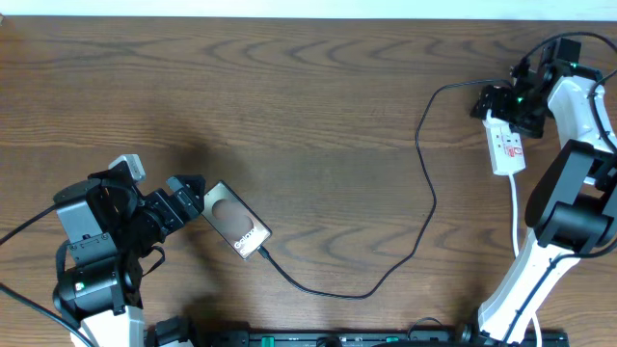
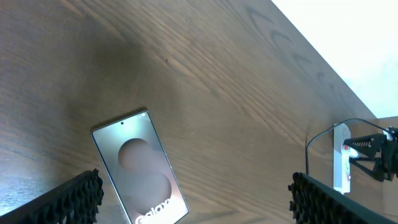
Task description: Plug charger to phone and switch on socket
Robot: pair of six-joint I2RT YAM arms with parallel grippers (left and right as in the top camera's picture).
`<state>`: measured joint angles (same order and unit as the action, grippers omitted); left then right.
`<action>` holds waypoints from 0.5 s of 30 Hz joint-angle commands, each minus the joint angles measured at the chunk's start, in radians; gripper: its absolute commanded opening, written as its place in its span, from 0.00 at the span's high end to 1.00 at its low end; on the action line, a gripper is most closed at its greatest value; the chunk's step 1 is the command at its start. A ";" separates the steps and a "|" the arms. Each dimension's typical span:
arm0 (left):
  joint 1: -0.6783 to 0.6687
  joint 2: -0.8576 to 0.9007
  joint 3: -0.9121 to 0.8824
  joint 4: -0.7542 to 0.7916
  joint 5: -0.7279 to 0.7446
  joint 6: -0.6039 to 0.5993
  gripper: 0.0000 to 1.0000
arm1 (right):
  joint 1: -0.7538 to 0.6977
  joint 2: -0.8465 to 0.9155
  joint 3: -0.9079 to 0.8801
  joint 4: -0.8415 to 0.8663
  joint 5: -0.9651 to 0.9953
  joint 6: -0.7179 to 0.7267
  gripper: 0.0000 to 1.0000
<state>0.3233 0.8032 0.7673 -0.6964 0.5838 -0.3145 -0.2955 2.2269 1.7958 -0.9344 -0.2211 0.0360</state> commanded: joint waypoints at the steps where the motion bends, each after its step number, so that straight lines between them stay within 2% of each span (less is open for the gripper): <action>1: -0.001 0.000 0.003 0.000 -0.009 0.006 0.05 | 0.003 -0.077 -0.022 -0.020 -0.026 0.103 0.01; 8: -0.001 0.000 0.003 0.000 -0.009 0.006 0.05 | -0.003 -0.300 -0.022 -0.072 0.130 0.232 0.01; 15: -0.001 0.000 0.003 0.000 -0.009 0.006 0.05 | 0.002 -0.457 -0.022 -0.095 0.163 0.252 0.01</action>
<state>0.3233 0.8032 0.7673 -0.6964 0.5838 -0.3145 -0.2958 1.7927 1.7721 -1.0248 -0.0929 0.2550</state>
